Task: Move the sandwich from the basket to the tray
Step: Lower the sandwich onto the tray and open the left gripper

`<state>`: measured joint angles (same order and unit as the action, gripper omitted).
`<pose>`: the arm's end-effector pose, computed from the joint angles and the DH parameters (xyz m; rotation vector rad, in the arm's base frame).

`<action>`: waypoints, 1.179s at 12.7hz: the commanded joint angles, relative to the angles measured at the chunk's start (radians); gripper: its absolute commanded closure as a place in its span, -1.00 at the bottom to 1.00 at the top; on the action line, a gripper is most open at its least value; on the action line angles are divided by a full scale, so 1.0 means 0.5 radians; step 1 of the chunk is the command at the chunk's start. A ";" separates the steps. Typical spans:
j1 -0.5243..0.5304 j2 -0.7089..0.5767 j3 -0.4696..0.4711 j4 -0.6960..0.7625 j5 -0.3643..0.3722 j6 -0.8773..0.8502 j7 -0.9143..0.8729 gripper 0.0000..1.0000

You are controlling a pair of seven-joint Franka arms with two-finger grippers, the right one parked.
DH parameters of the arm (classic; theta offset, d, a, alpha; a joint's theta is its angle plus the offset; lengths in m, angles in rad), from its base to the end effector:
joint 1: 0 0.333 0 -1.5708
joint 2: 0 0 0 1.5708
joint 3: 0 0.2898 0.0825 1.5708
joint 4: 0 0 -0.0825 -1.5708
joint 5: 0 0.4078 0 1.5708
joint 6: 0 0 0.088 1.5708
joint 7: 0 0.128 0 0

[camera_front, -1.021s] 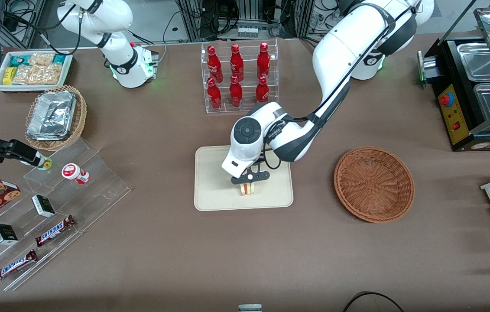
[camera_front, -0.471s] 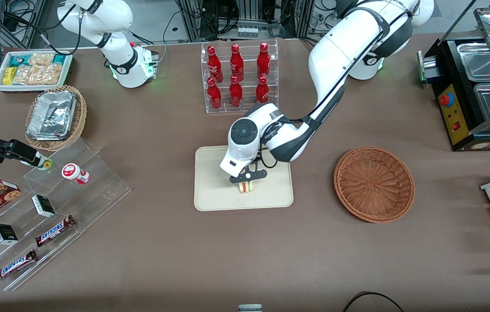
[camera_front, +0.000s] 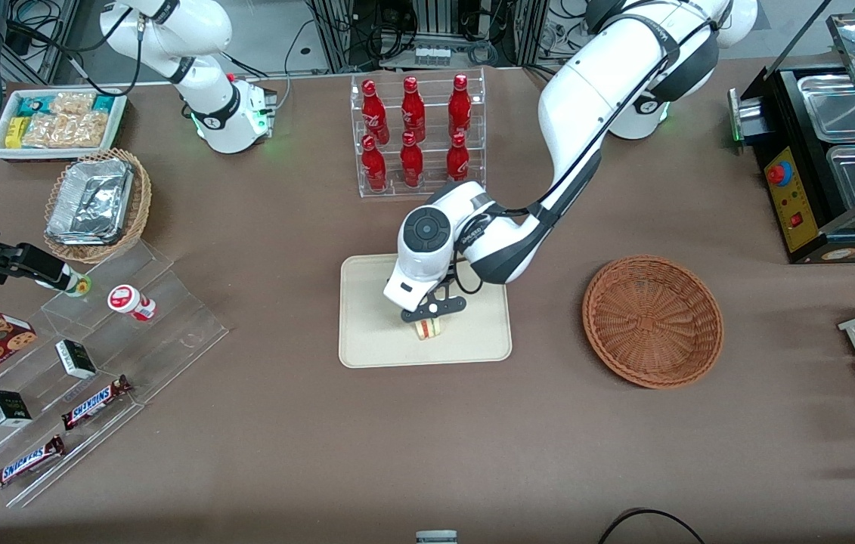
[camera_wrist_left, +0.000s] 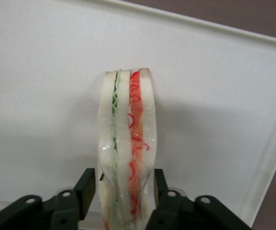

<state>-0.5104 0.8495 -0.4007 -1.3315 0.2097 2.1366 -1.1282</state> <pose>0.5067 -0.5439 0.1984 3.0375 0.3555 -0.1383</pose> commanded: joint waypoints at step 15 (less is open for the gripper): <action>0.511 -0.594 -0.012 -0.052 -0.048 -0.622 0.681 -1.00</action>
<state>-0.3031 0.6148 -0.3964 -1.2934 0.2070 1.8628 -0.8935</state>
